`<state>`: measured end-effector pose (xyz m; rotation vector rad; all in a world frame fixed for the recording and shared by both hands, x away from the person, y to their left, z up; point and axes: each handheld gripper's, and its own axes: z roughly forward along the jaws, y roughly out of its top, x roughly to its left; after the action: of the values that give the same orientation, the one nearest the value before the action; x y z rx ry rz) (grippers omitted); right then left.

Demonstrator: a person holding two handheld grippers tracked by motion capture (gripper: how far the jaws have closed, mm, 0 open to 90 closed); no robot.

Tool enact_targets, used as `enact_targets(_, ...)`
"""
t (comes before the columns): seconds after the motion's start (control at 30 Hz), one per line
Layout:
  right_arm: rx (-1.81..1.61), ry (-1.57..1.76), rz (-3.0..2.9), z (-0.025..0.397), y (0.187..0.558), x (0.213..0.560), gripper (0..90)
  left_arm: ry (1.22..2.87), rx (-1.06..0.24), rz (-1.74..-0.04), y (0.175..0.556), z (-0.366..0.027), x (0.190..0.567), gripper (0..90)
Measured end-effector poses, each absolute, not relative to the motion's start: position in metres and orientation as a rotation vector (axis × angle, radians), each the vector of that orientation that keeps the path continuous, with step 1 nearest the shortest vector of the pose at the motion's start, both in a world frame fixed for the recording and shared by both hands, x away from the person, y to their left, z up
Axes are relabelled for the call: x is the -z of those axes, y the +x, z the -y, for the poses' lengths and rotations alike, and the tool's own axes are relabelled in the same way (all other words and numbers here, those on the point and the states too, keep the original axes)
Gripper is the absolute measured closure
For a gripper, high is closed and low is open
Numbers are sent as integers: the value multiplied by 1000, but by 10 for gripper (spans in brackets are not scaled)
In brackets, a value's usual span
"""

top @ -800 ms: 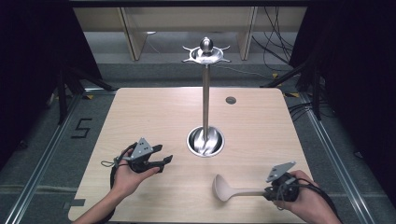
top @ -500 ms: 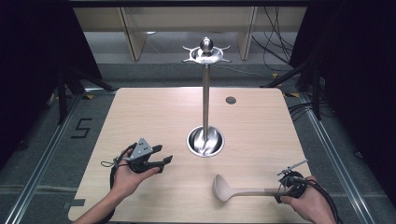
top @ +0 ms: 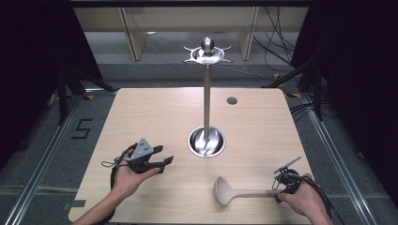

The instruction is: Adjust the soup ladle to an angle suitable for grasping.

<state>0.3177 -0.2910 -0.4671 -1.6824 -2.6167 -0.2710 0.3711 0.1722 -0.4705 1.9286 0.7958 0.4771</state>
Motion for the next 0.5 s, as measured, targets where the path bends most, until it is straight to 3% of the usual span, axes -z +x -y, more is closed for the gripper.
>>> enact_targets(0.33,219,-1763,2498,284,322,470,900,1929,-477,-796,371,-172,470,394)
enact_targets(0.5,217,-1781,2587,282,341,470,900,1933,-475,-784,372,-172,471,393)
